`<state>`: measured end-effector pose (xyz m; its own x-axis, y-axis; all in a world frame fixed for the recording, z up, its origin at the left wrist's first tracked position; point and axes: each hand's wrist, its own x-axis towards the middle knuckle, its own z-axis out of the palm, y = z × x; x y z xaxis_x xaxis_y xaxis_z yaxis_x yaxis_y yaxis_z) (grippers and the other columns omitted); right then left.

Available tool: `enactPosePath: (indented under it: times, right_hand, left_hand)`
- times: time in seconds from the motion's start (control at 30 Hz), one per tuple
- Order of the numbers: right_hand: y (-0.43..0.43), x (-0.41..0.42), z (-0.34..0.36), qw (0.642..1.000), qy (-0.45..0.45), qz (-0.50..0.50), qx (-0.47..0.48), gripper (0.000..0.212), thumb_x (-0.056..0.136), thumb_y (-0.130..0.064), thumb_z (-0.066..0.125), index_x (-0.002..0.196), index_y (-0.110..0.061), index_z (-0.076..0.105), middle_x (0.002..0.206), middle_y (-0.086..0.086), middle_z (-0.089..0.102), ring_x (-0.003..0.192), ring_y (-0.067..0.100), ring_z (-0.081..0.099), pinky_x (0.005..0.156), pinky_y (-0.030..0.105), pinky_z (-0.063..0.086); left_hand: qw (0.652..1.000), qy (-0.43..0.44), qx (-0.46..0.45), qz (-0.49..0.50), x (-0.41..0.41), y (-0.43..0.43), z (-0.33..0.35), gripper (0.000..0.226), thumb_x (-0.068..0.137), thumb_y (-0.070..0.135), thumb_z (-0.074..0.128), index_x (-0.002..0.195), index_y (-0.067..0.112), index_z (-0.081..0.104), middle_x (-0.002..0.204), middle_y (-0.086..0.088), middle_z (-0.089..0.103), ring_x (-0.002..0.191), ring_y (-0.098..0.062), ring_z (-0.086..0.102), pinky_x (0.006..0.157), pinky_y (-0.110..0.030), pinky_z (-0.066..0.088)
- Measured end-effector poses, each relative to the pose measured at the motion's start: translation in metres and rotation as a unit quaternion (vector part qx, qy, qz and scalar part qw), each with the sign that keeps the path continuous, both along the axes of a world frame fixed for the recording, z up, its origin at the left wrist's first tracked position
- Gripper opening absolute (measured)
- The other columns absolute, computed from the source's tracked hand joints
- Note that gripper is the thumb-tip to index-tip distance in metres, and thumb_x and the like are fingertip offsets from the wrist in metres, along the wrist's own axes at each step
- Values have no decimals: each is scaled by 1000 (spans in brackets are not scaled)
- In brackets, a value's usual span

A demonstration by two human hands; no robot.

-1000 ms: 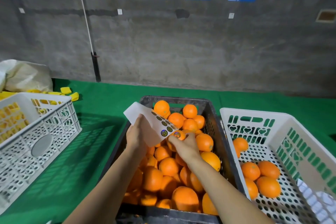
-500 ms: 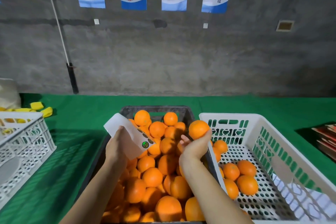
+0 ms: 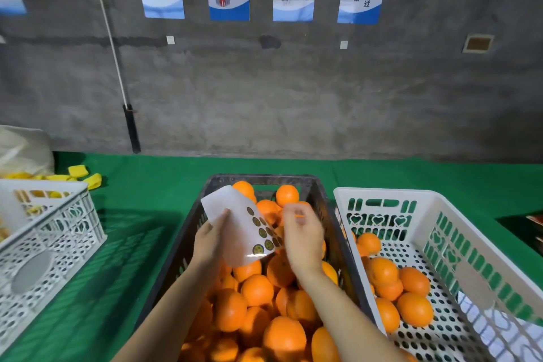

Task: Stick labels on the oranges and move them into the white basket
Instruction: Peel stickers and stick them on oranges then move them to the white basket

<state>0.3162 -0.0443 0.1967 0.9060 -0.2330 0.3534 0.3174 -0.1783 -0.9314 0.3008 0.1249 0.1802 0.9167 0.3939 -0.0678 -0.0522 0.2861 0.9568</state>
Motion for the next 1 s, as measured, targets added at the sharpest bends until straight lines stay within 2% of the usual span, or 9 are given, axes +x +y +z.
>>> enactPosePath:
  times: [0.07, 0.13, 0.33, 0.43, 0.57, 0.73, 0.8, 0.9, 1.0]
  right_hand:
    - [11, -4, -11, 985, -50, 54, -154, 11, 95, -33, 63, 94, -23, 69, 98, -9, 63, 93, 9, 57, 79, 31, 47]
    - [17, -3, -19, 972, -57, 61, -220, 19, 95, -35, 64, 104, -18, 69, 106, -6, 60, 100, 15, 54, 86, 32, 47]
    - [14, 1, -21, 980, 1, 81, -180, 36, 92, -39, 68, 122, -19, 67, 114, -7, 58, 108, 14, 54, 95, 34, 48]
    - [16, -2, -20, 983, 1, 115, -144, 42, 90, -44, 69, 125, -21, 68, 114, -13, 60, 109, 6, 55, 95, 28, 50]
    - [21, -7, -19, 984, -5, 143, -103, 35, 89, -42, 72, 118, -22, 73, 106, -14, 63, 101, 0, 58, 88, 27, 53]
    - [19, -7, -19, 982, -20, 149, -117, 32, 90, -38, 72, 118, -22, 73, 106, -14, 63, 100, 1, 59, 87, 25, 52]
    - [20, -8, -20, 979, -23, 155, -132, 32, 92, -38, 70, 120, -22, 72, 109, -15, 62, 102, 0, 58, 88, 24, 51]
    - [22, -8, -22, 973, -29, 152, -171, 33, 94, -39, 67, 123, -24, 70, 114, -15, 62, 104, 1, 57, 90, 22, 50]
    - [22, -7, -22, 973, -27, 143, -178, 33, 95, -42, 66, 123, -26, 69, 117, -18, 61, 106, 0, 56, 90, 21, 50]
  left_hand:
    - [998, -7, 58, -30, 0, -2, -4, 28, 98, 35, 59, 110, 12, 71, 101, -14, 75, 91, -33, 72, 81, -47, 59]
    - [994, -17, 91, -62, 2, -2, -9, 23, 101, 32, 55, 104, 18, 73, 96, -12, 75, 87, -30, 72, 72, -40, 59]
    - [991, -41, 74, -107, 4, -3, -15, 21, 103, 21, 50, 112, 25, 68, 100, -3, 76, 86, -22, 75, 63, -26, 59]
    - [991, -52, 49, -112, 7, -2, -16, 32, 104, 14, 46, 109, 27, 74, 106, -9, 75, 94, -26, 73, 71, -29, 59]
    - [992, -55, 35, -112, 10, -3, -15, 26, 90, 23, 57, 110, 22, 74, 110, -15, 73, 102, -32, 70, 80, -36, 58]
    - [992, 15, 69, -106, 11, -5, -17, 18, 98, 12, 52, 99, 18, 69, 98, -13, 72, 89, -24, 72, 68, -26, 57]
    - [988, 26, 38, -149, 6, -6, -14, 24, 97, 8, 40, 98, 8, 63, 88, -12, 70, 91, -31, 65, 69, -29, 56]
    - [979, 17, 9, -203, -3, -9, -2, 29, 90, 13, 37, 100, -6, 56, 78, -14, 69, 80, -23, 68, 69, -32, 57]
    - [978, -20, -2, -209, -6, -11, 3, 47, 90, 26, 53, 118, -12, 55, 108, -25, 68, 104, -34, 66, 96, -46, 51]
